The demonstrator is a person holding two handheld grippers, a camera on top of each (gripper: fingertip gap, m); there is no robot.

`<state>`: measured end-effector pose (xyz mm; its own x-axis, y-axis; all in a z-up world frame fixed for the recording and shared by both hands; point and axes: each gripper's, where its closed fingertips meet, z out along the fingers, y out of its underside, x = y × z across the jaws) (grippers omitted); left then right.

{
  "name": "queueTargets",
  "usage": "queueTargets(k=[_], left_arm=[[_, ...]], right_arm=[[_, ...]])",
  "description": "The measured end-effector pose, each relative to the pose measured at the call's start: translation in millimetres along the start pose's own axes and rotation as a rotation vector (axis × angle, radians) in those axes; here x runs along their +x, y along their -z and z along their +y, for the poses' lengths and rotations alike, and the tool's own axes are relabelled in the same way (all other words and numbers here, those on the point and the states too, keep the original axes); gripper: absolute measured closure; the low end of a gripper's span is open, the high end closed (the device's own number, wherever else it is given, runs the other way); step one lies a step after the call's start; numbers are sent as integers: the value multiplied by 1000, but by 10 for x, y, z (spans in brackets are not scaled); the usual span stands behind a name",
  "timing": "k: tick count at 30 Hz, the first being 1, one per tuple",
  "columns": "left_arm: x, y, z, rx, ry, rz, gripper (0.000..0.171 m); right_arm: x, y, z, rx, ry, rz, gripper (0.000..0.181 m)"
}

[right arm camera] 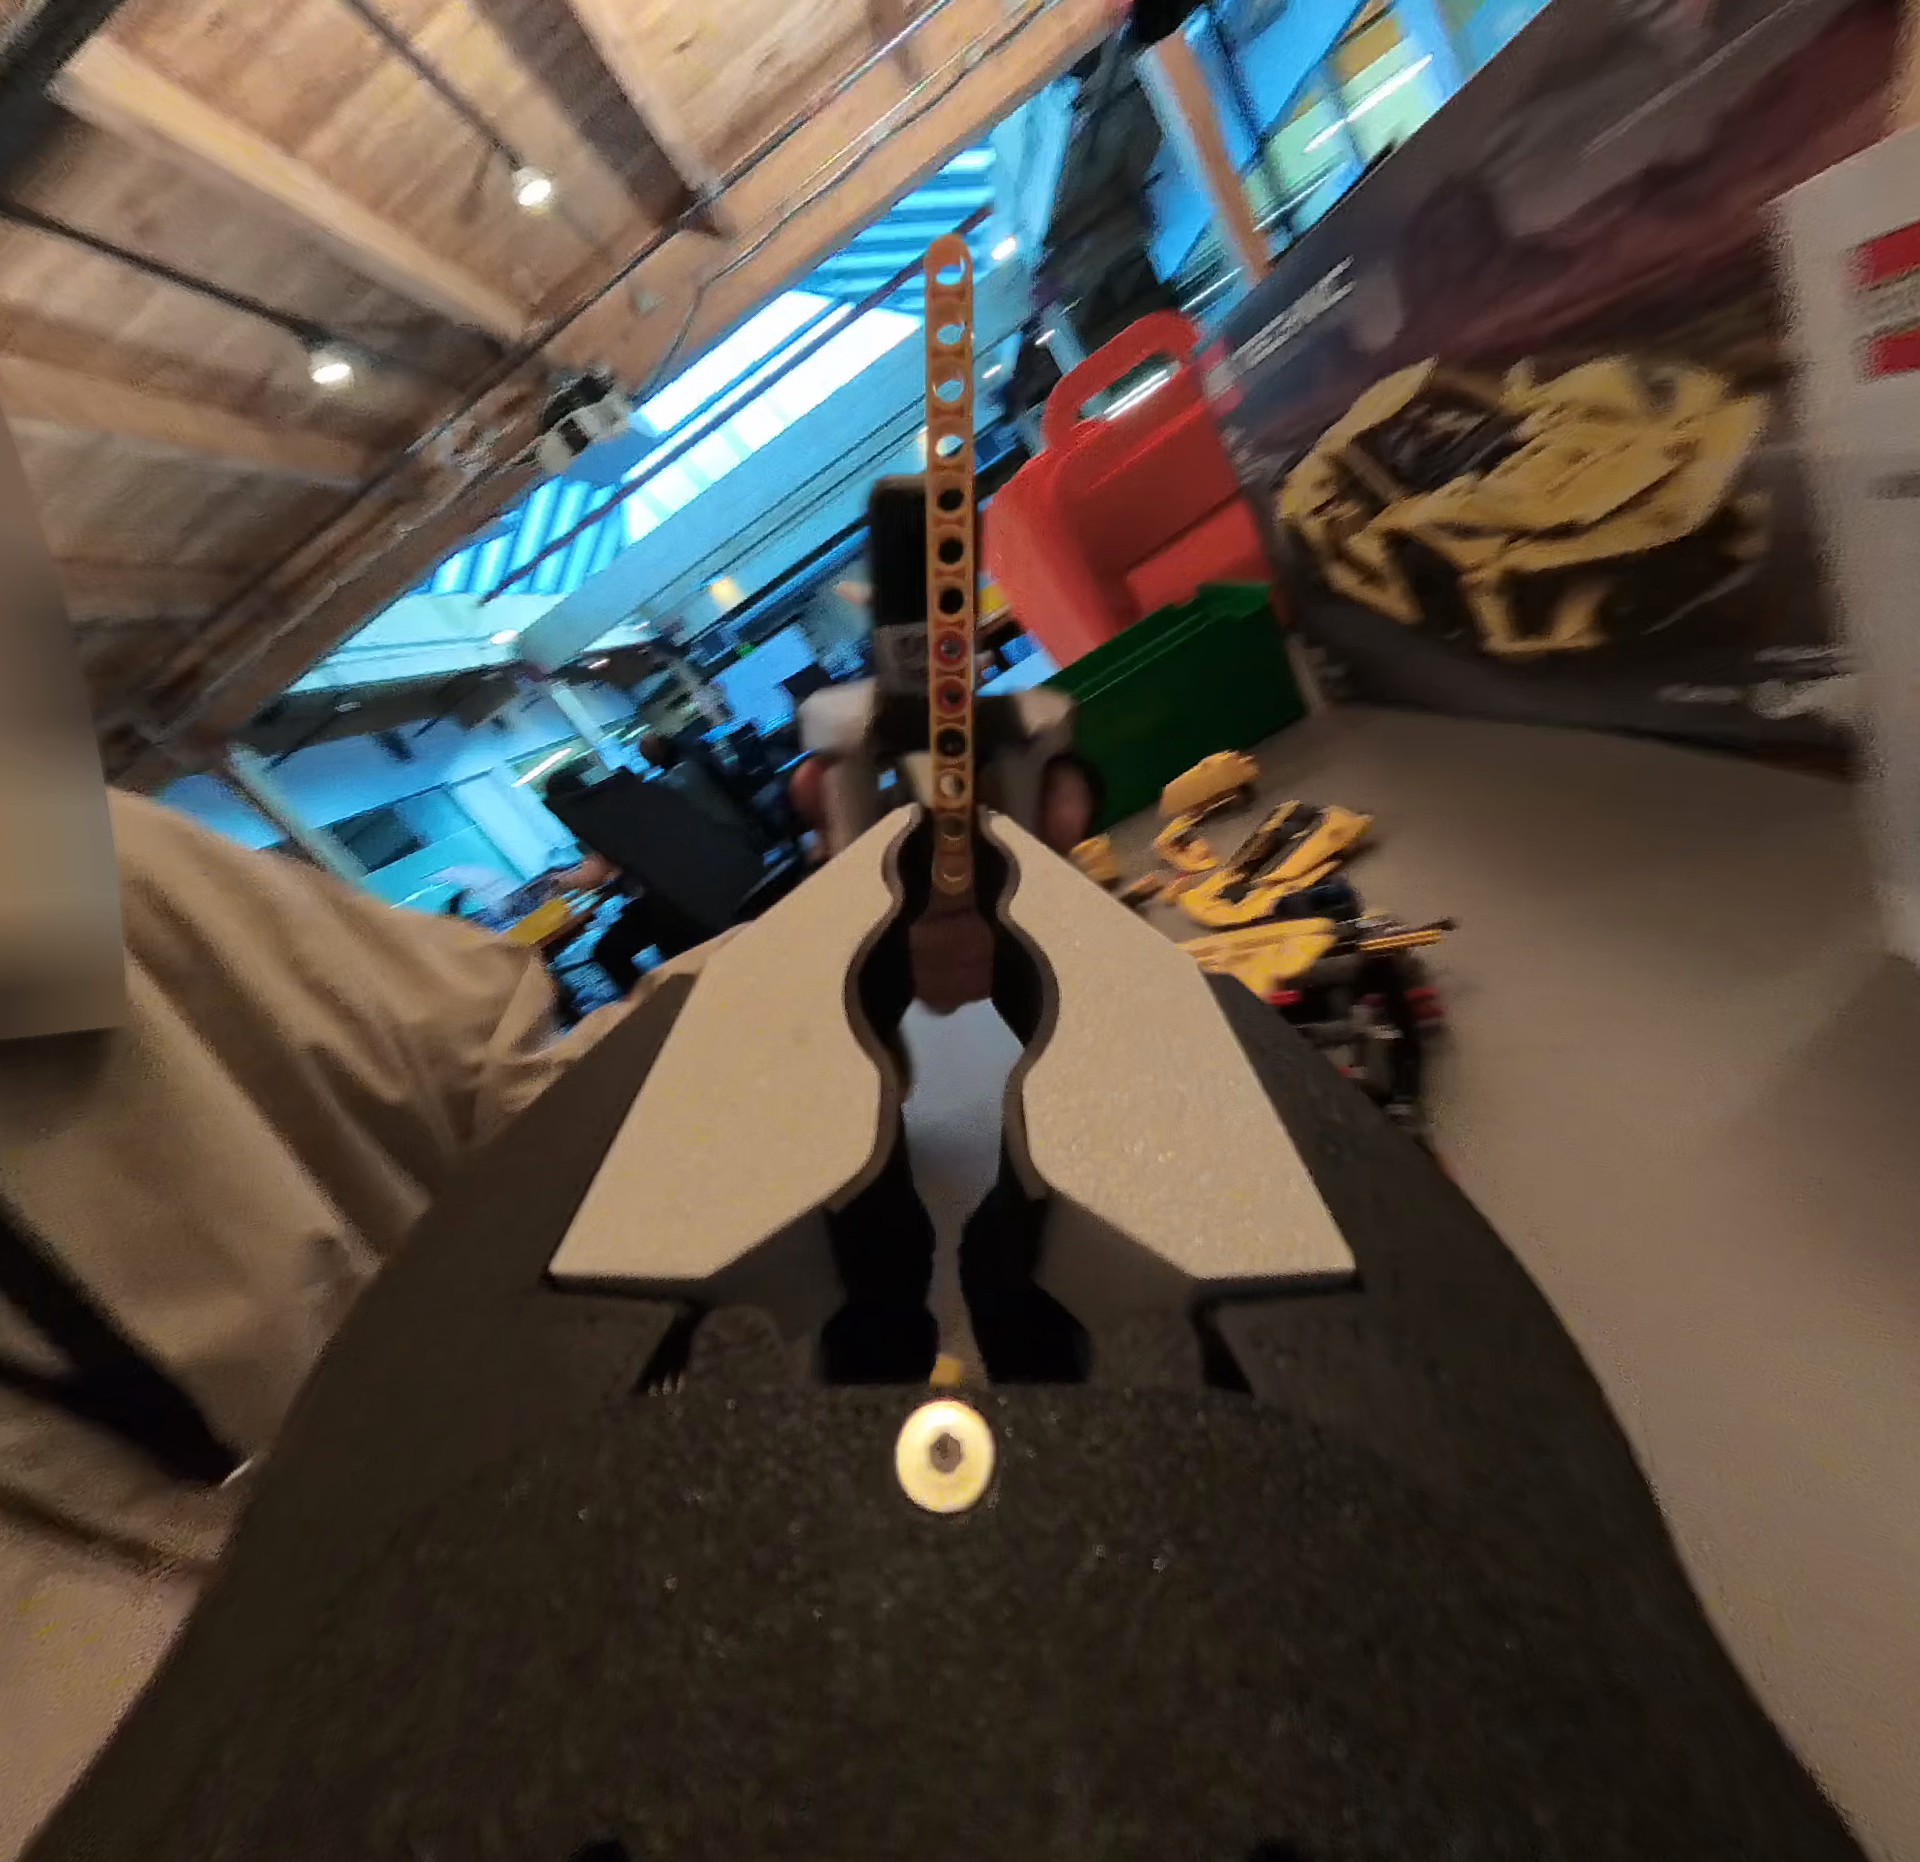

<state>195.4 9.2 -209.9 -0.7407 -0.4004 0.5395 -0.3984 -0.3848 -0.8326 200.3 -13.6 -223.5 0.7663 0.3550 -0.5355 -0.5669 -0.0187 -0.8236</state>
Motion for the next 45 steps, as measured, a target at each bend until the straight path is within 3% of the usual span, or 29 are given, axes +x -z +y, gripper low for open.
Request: queueTargets(k=[2,4,7,9,12,13,19,23,25,26,28,33,39,42,45], left_arm=[[-1,117,-124,74,1,33,141],[16,149,-153,85,16,62,141],[66,114,-38,13,-29,73,142],[35,94,20,-26,-72,35,156],[63,71,48,-38,-86,42,156],[89,66,63,-46,-97,55,164],[99,120,3,-17,-137,48,166],[41,140,37,-33,-92,48,164],[-46,167,-7,-20,-83,-1,141],[-76,188,-7,-28,-89,-20,140],[-67,227,79,-94,-107,-16,139],[-216,309,675,-475,-270,-135,141],[-139,266,980,-631,-297,-91,158],[-126,199,925,-582,-328,-72,166],[-88,66,514,-306,-218,-22,166]], right_arm=[[-115,-79,153,-85,-85,-93,176],[-84,-146,299,-152,-114,-88,175],[-113,-199,349,-166,-144,-122,176],[-121,-205,388,-191,-140,-127,175],[-162,-205,476,-248,-138,-137,175],[-154,-205,497,-262,-138,-128,175],[-78,-88,291,-173,-134,-87,175],[-32,-40,259,-165,-111,-47,176],[15,-33,351,-221,-94,-9,176],[55,-24,425,-266,-79,23,175],[104,-5,525,-328,-50,66,176],[158,76,798,-516,24,143,176],[97,134,867,-577,38,117,175],[150,141,725,-506,54,144,175],[171,97,135,-157,81,157,178]])
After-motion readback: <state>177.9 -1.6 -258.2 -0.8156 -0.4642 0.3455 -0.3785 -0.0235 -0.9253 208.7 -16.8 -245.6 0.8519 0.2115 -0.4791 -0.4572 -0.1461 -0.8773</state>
